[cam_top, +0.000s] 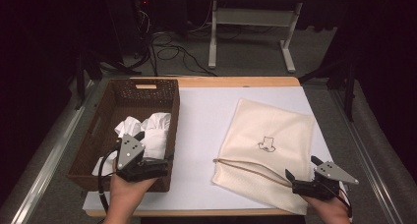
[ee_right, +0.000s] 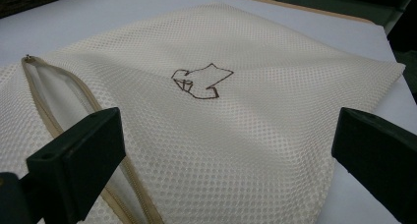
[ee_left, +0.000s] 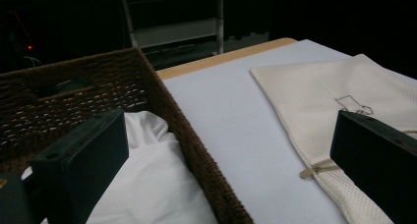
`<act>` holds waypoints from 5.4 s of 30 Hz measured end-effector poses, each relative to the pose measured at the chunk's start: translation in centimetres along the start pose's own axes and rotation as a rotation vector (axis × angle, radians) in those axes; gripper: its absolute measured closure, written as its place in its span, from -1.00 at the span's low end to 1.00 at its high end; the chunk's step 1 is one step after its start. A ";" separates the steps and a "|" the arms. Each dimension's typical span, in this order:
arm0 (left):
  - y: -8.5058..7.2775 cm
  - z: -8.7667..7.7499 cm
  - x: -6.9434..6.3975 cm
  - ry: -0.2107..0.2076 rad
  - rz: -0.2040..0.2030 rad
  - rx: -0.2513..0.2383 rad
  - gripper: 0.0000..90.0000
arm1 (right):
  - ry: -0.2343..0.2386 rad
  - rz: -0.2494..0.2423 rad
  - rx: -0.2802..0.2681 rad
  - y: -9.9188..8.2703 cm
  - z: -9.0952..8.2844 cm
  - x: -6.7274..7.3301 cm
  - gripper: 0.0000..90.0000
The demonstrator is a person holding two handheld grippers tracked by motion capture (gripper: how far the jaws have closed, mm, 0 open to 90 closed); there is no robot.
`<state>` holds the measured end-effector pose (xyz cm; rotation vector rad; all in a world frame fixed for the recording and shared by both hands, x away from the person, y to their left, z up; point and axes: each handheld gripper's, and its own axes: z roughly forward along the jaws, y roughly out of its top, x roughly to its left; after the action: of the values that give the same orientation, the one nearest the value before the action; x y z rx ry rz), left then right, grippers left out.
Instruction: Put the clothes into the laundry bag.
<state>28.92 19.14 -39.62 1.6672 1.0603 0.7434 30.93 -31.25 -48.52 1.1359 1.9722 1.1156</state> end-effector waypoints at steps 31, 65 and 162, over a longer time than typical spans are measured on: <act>0.6 0.9 6.2 0.144 -0.121 0.030 -0.96 | 0.000 0.030 0.005 -0.1 0.2 -0.5 -0.99; 2.2 7.6 9.2 0.107 -0.113 0.472 -0.99 | 0.012 0.061 0.024 -0.4 0.6 -0.8 -0.99; -1.1 2.5 6.9 0.143 0.045 -0.013 0.57 | -0.038 0.028 -0.068 -0.5 -1.0 0.1 -0.96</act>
<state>33.66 24.47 -41.52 1.6509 1.1171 0.9085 29.90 -31.61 -48.53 1.1437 1.8803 1.1587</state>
